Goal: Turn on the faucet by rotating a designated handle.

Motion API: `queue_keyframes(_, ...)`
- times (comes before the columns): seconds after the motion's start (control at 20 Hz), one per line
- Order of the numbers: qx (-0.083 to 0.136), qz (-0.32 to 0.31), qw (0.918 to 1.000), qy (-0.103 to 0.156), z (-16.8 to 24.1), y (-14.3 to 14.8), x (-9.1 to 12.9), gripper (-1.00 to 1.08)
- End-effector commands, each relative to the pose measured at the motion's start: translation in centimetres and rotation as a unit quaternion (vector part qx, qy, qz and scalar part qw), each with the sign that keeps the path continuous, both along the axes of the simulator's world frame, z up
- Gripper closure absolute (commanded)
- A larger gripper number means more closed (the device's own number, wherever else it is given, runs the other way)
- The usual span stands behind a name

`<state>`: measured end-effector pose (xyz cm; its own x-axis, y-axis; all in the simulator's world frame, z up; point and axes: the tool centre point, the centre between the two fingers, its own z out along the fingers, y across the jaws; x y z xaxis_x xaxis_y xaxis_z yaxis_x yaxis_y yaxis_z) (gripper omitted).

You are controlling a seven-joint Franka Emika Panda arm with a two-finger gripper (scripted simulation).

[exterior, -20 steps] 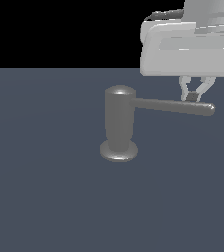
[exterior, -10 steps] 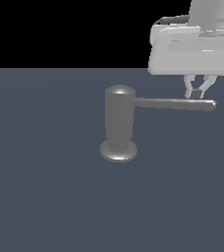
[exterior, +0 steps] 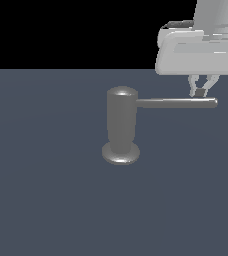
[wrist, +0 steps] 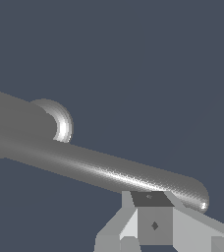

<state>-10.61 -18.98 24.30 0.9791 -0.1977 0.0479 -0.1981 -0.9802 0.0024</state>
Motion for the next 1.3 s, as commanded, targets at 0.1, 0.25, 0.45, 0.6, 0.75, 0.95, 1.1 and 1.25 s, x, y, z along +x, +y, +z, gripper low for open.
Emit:
queue_keyframes(0.1,0.006,-0.019,0.9995,0.023,-2.1,-2.7,-0.7,1.08)
queue_keyframes(0.25,0.001,0.005,1.0,0.001,-0.1,-0.5,1.3,1.08)
queue_keyframes(0.45,0.001,0.003,1.0,0.003,-0.2,-0.7,2.6,1.08)
queue_keyframes(0.6,0.002,0.001,1.0,0.004,-0.3,-0.9,3.5,1.08)
queue_keyframes(0.75,0.002,0.0,1.0,0.006,-0.4,-1.1,4.4,1.08)
queue_keyframes(0.95,0.002,-0.002,1.0,0.007,-0.6,-1.3,5.6,1.08)
queue_keyframes(1.1,0.003,-0.004,1.0,0.009,-0.7,-1.5,6.5,1.08)
queue_keyframes(1.25,0.003,-0.005,0.9999,0.01,-0.8,-1.7,7.4,1.08)
